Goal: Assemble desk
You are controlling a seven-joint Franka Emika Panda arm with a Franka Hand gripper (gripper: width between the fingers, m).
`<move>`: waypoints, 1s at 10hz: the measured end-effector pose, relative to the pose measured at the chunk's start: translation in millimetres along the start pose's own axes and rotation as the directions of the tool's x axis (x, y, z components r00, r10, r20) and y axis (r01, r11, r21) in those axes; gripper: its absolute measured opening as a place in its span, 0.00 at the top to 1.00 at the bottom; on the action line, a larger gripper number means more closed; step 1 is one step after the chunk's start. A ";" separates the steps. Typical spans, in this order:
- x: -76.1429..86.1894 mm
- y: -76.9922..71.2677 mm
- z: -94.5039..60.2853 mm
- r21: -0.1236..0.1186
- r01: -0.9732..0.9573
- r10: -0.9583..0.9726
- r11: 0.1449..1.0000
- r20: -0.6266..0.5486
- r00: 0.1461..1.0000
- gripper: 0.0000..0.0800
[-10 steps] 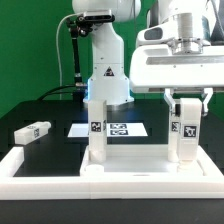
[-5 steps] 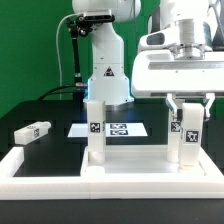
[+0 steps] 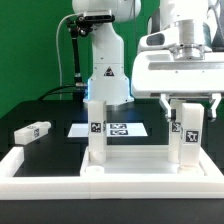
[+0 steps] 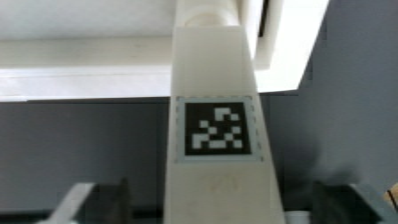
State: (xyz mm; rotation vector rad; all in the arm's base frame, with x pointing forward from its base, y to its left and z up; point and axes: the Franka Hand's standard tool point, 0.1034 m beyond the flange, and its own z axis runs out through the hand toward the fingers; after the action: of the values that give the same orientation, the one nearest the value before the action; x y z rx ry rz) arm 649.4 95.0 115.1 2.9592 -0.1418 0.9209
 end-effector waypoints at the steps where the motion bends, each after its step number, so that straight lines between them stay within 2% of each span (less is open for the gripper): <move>1: 0.0 0.0 0.0 0.000 0.000 0.000 1.000 0.000 1.000 0.24; 2: 0.0 0.0 0.0 0.000 0.000 0.000 1.000 0.000 1.000 0.24; 3: 0.0 0.0 0.0 0.000 0.000 0.000 1.000 0.000 1.000 0.20; 6: 0.3 0.5 -0.1 0.000 0.001 -0.001 1.000 0.000 1.000 0.19; 9: 21.8 17.1 -21.3 0.014 0.021 -0.022 1.000 0.074 0.997 0.19; 10: 18.5 16.0 -19.7 0.018 0.007 -0.010 1.000 0.138 0.990 0.19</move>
Offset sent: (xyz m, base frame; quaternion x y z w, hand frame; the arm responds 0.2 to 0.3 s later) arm 0.0000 0.0000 0.0000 0.0000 0.0000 0.0000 1.0000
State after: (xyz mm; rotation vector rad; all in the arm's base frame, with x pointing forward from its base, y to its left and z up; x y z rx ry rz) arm 651.9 79.0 142.0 3.0363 -0.1256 0.7201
